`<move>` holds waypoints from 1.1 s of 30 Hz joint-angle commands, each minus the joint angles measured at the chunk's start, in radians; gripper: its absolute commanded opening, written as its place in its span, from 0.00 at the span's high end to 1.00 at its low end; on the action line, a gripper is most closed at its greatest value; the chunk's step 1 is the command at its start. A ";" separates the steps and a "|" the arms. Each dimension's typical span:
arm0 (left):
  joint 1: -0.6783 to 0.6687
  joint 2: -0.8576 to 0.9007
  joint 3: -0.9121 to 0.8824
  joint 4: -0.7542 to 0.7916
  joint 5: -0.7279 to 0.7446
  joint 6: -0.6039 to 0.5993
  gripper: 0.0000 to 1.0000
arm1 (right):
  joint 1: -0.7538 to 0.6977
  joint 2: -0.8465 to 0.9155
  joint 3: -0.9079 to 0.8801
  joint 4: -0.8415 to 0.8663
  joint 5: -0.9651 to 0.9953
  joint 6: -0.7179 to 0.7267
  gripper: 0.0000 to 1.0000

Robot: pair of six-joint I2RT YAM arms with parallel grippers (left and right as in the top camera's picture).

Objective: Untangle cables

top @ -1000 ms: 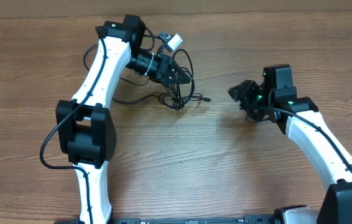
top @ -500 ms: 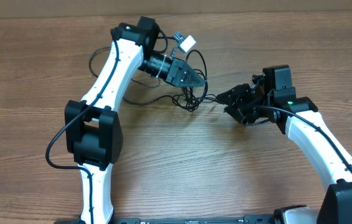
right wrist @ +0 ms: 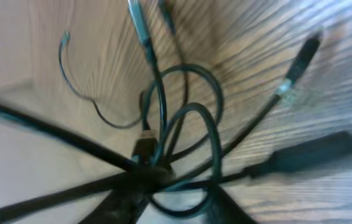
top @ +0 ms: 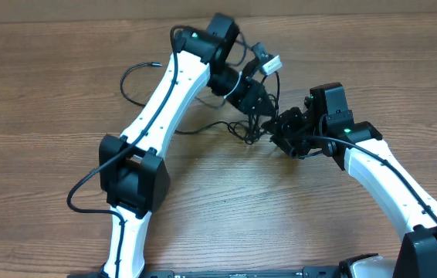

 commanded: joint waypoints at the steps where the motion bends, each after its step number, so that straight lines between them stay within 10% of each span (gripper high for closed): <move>1: 0.000 -0.016 0.161 -0.040 -0.150 -0.050 0.96 | 0.001 0.002 0.006 0.004 0.111 0.017 0.81; 3: 0.000 -0.016 0.225 -0.084 -0.146 -0.050 0.96 | 0.001 0.002 0.006 0.008 0.172 0.058 0.96; 13: 0.002 -0.016 0.246 -0.173 -0.263 -0.050 0.96 | 0.001 0.002 0.006 0.069 0.100 0.026 0.96; 21: 0.002 -0.016 0.246 -0.166 -0.264 -0.050 0.96 | 0.010 0.002 0.006 0.157 -0.074 -0.044 0.60; 33: 0.002 -0.016 0.246 -0.147 -0.264 -0.046 0.96 | 0.101 0.002 0.006 0.142 -0.034 -0.721 0.60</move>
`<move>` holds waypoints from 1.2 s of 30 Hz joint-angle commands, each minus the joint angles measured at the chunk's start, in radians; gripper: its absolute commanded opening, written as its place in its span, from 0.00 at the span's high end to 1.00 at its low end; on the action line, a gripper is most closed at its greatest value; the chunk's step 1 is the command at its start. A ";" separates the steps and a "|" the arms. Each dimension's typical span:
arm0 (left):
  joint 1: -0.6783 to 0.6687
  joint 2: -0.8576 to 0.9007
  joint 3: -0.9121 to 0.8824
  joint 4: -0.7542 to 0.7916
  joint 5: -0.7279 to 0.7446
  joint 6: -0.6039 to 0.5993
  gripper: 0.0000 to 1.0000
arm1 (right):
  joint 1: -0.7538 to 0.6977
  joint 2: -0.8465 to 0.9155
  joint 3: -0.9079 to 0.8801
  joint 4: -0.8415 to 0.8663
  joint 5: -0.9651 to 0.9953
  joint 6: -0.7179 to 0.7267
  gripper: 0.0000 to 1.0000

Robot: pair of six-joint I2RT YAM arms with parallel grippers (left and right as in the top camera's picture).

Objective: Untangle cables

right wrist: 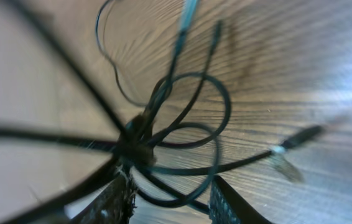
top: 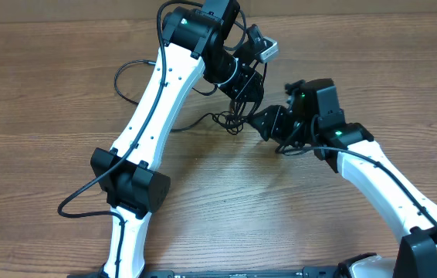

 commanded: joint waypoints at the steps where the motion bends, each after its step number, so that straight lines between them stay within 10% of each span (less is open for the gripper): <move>1: 0.006 -0.015 0.021 0.011 0.005 -0.003 0.96 | 0.038 0.001 0.005 -0.012 0.006 -0.362 0.58; 10: 0.006 -0.015 0.021 0.010 0.005 -0.003 0.96 | 0.048 0.001 0.005 0.020 0.117 -0.523 0.58; 24: 0.011 -0.016 0.021 0.003 0.005 0.005 0.96 | 0.047 0.001 0.005 0.066 0.288 -0.282 0.62; 28: 0.027 -0.016 0.021 -0.001 0.006 0.004 0.96 | 0.045 0.001 0.005 0.095 0.295 -0.172 0.95; 36: 0.074 -0.017 0.021 -0.047 -0.022 0.005 0.96 | 0.040 0.001 0.005 0.041 0.512 0.093 0.96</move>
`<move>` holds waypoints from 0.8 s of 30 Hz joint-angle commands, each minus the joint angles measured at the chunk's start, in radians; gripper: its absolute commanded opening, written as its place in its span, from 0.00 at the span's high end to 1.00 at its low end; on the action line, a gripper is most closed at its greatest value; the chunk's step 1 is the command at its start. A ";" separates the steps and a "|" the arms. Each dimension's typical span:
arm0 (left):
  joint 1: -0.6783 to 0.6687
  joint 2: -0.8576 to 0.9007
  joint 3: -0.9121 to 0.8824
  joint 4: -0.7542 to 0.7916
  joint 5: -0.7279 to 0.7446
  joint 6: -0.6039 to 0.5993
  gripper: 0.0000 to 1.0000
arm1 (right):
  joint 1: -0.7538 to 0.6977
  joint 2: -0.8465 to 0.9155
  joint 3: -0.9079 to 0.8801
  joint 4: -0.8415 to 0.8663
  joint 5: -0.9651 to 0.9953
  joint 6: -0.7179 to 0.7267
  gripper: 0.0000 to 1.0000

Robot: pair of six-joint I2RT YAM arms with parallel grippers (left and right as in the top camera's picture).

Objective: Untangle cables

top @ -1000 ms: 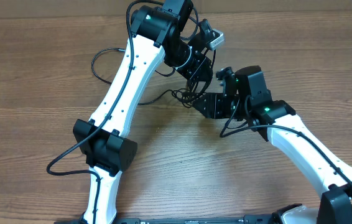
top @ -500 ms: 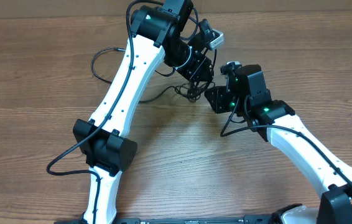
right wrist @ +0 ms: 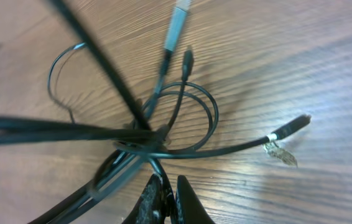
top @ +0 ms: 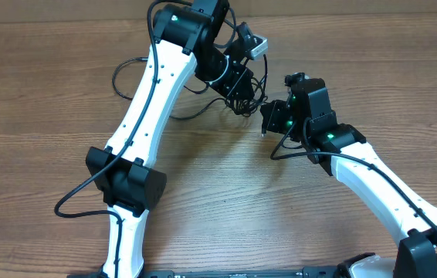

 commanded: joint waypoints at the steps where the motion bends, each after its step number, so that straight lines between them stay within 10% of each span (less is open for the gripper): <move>1: 0.037 -0.017 0.021 -0.015 -0.024 0.005 0.96 | -0.006 0.001 0.005 -0.069 0.177 0.159 0.96; 13: 0.184 -0.017 0.021 -0.064 -0.002 0.008 0.96 | -0.131 0.001 0.005 -0.179 0.098 0.224 0.96; 16: 0.185 -0.017 0.021 -0.066 0.048 0.038 0.96 | -0.133 0.001 0.005 -0.073 -0.163 0.160 0.61; 24: 0.103 -0.017 0.021 -0.048 0.102 0.087 0.96 | -0.064 0.001 0.005 0.079 -0.475 0.217 0.44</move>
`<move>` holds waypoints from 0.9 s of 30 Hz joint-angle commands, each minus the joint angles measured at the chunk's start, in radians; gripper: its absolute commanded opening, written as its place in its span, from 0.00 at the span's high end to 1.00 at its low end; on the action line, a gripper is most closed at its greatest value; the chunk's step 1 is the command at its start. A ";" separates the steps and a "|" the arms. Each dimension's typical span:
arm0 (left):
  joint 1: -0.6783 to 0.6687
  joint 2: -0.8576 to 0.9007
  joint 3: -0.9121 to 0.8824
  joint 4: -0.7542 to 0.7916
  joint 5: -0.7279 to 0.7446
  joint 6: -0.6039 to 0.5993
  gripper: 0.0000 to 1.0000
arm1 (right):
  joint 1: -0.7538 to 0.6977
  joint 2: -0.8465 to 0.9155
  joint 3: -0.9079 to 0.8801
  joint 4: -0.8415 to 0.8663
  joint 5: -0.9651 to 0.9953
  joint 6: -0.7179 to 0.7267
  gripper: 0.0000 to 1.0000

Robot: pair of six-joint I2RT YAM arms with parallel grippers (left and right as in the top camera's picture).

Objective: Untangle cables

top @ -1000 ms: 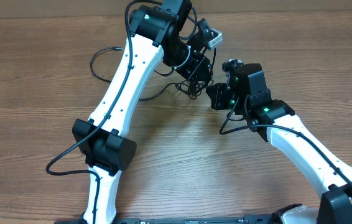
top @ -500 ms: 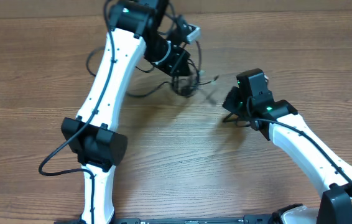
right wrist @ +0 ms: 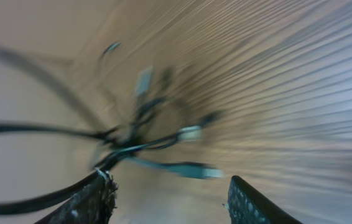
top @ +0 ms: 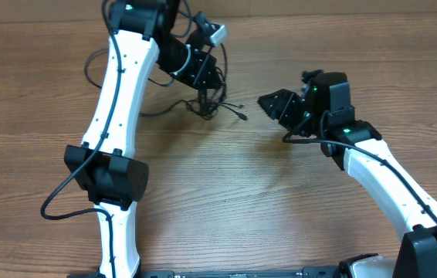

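Observation:
A tangle of thin black cables [top: 203,104] hangs to the table at the back left, under my left gripper [top: 203,77], which is shut on the bundle. A white connector [top: 217,33] sticks out above that gripper. One plug end [top: 242,116] lies on the wood toward the right. My right gripper [top: 271,102] stands apart from the tangle, to its right, open. In the right wrist view its gripper [right wrist: 170,186] has nothing between its fingers, and the cables [right wrist: 132,134] show blurred ahead.
The wooden table [top: 226,201] runs bare across the front. A cable loop [top: 95,66] curves out behind the left arm at the back left. A short black loop [top: 292,137] hangs by the right wrist.
My left gripper has moved left with the cable bundle. My right gripper, shut beside the tangle before, is now open and stands clear of it to the right.
Both grippers met at the tangle in the middle back of the table. Then the right fingers stood open around the knot, and later shut at it, while the left held the bundle higher. Now the bundle is at the left and the right gripper is open.

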 commanded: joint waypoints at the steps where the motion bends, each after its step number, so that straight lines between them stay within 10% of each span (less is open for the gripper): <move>1: -0.056 -0.017 0.021 0.017 0.053 0.047 0.96 | 0.046 0.000 0.009 0.026 -0.145 0.064 0.46; 27: -0.179 -0.017 0.021 0.040 0.061 0.045 0.96 | 0.066 0.000 0.009 -0.107 0.060 0.406 0.96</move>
